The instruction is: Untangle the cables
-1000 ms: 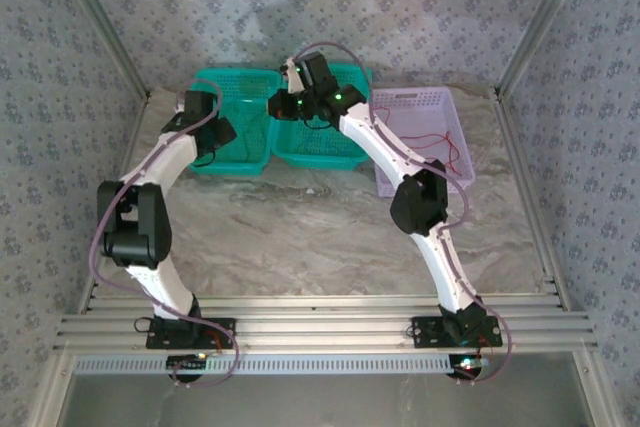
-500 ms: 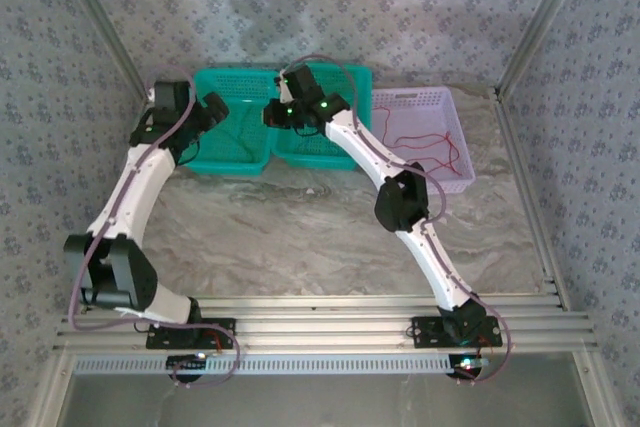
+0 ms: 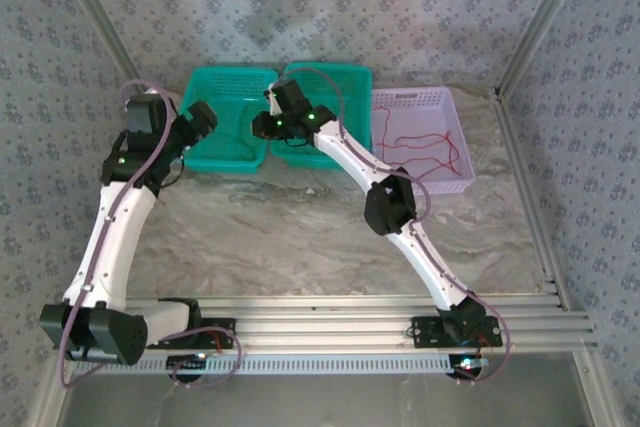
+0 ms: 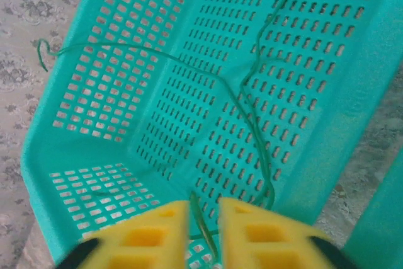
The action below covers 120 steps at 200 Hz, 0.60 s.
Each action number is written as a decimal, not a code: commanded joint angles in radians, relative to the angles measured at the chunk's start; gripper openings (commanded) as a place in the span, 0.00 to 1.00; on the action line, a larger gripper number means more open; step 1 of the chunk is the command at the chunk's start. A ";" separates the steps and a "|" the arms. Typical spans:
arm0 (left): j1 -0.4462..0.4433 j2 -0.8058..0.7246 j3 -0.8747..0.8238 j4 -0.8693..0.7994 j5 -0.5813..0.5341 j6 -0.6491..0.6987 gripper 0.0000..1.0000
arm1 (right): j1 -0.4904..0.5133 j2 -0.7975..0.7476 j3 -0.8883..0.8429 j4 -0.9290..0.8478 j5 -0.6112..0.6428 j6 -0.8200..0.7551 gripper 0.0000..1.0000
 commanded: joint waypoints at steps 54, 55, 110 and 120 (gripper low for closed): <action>0.010 -0.018 -0.056 0.002 -0.001 -0.001 1.00 | 0.038 -0.087 -0.025 -0.029 -0.009 -0.094 0.61; 0.010 -0.020 -0.056 0.002 -0.002 -0.001 1.00 | 0.037 -0.090 -0.025 -0.029 -0.009 -0.095 0.61; 0.015 -0.064 -0.084 -0.024 -0.111 0.091 1.00 | -0.001 -0.434 -0.277 0.019 0.061 -0.236 0.80; 0.014 -0.091 -0.125 0.000 -0.132 0.097 1.00 | -0.008 -0.531 -0.392 0.056 0.086 -0.275 0.87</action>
